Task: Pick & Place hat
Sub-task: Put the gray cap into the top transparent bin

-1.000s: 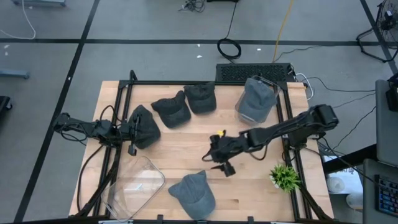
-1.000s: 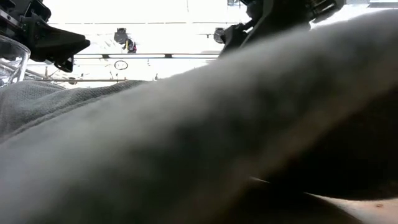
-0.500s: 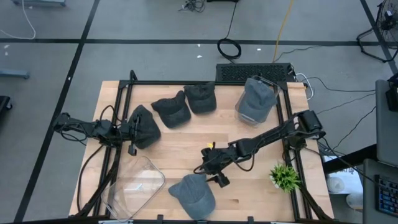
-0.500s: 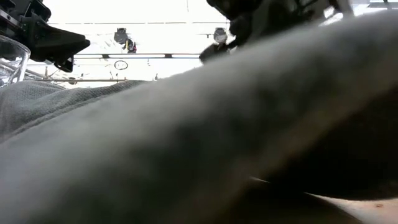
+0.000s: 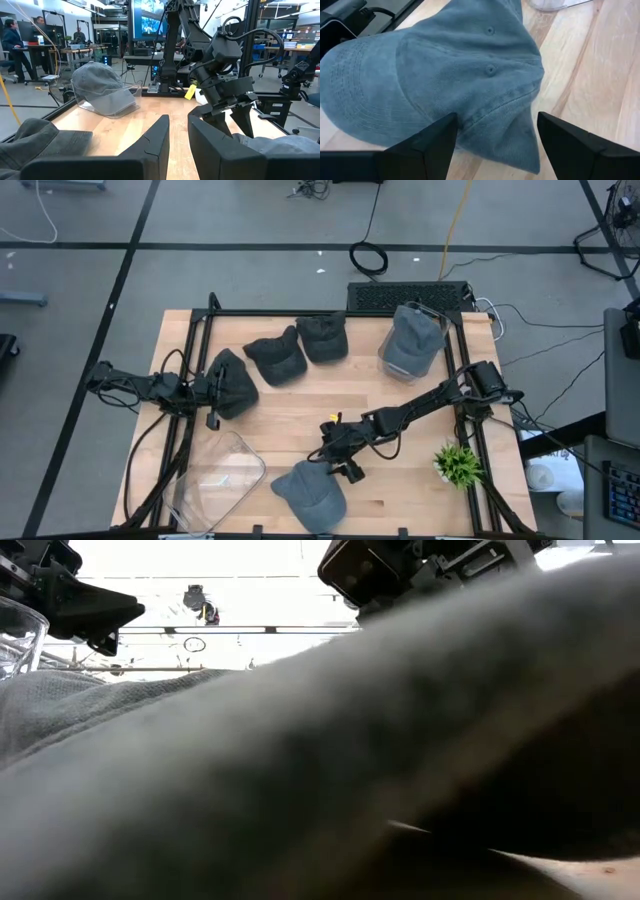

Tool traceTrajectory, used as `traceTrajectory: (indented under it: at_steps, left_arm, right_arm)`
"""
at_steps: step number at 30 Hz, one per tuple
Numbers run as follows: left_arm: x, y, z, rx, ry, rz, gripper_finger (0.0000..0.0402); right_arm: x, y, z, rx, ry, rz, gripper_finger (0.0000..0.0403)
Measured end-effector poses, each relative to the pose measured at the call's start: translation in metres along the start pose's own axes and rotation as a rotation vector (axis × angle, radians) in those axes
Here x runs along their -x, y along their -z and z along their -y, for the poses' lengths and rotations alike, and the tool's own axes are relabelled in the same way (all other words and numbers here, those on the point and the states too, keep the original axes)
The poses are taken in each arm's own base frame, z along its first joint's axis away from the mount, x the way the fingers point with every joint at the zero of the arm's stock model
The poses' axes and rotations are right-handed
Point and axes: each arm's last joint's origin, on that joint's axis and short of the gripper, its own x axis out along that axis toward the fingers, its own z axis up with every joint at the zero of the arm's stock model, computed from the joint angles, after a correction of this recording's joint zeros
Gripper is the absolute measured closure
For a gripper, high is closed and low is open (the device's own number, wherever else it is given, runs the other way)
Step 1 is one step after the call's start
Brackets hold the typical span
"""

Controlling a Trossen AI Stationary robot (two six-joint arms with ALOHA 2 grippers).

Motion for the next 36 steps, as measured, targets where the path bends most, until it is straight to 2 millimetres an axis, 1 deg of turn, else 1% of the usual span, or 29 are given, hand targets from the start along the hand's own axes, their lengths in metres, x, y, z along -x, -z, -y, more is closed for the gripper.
traceTrajectory:
  at_steps: [3,6,9,13,14,18,20,23,25,28,36]
  left_arm:
    - [0.0,0.0,0.0,0.0,0.0,0.0,0.0325]
    - [0.0,0.0,0.0,0.0,0.0,0.0,0.0325]
    - [0.0,0.0,0.0,0.0,0.0,0.0,0.0325]
    - [0.0,0.0,0.0,0.0,0.0,0.0,0.0325]
    - [0.0,0.0,0.0,0.0,0.0,-0.001,0.0325]
    - [0.0,0.0,0.0,0.0,0.0,0.0,0.0325]
    - [0.0,0.0,0.0,0.0,0.0,0.0,0.0325]
    - [0.0,0.0,0.0,0.0,0.0,0.0,0.0325]
    - [0.0,0.0,0.0,0.0,0.0,0.0,0.0325]
    - [0.0,0.0,0.0,0.0,0.0,0.0,0.0325]
    - [0.0,0.0,0.0,0.0,0.0,0.0,0.0325]
  right_arm:
    - [0.0,0.0,0.0,-0.001,0.0,0.0,0.015]
    - [0.0,0.0,-0.001,-0.001,-0.036,0.003,0.0189]
    - [0.0,0.0,-0.002,-0.002,-0.088,0.006,0.0255]
    - [0.0,0.002,-0.003,0.018,-0.101,-0.008,0.0369]
    - [0.0,0.002,-0.003,0.035,-0.101,-0.01,0.0385]
    - [0.002,0.002,-0.003,0.047,-0.083,-0.022,0.0394]
    - [0.007,0.002,-0.002,0.04,-0.03,-0.055,0.0399]
    - [0.02,0.001,-0.001,0.031,0.088,-0.123,0.0399]
    - [0.033,-0.001,-0.002,0.018,0.17,-0.165,0.04]
    - [0.054,-0.007,-0.003,-0.023,0.273,-0.183,0.0401]
    - [0.124,-0.02,-0.01,-0.116,0.53,-0.193,0.0402]
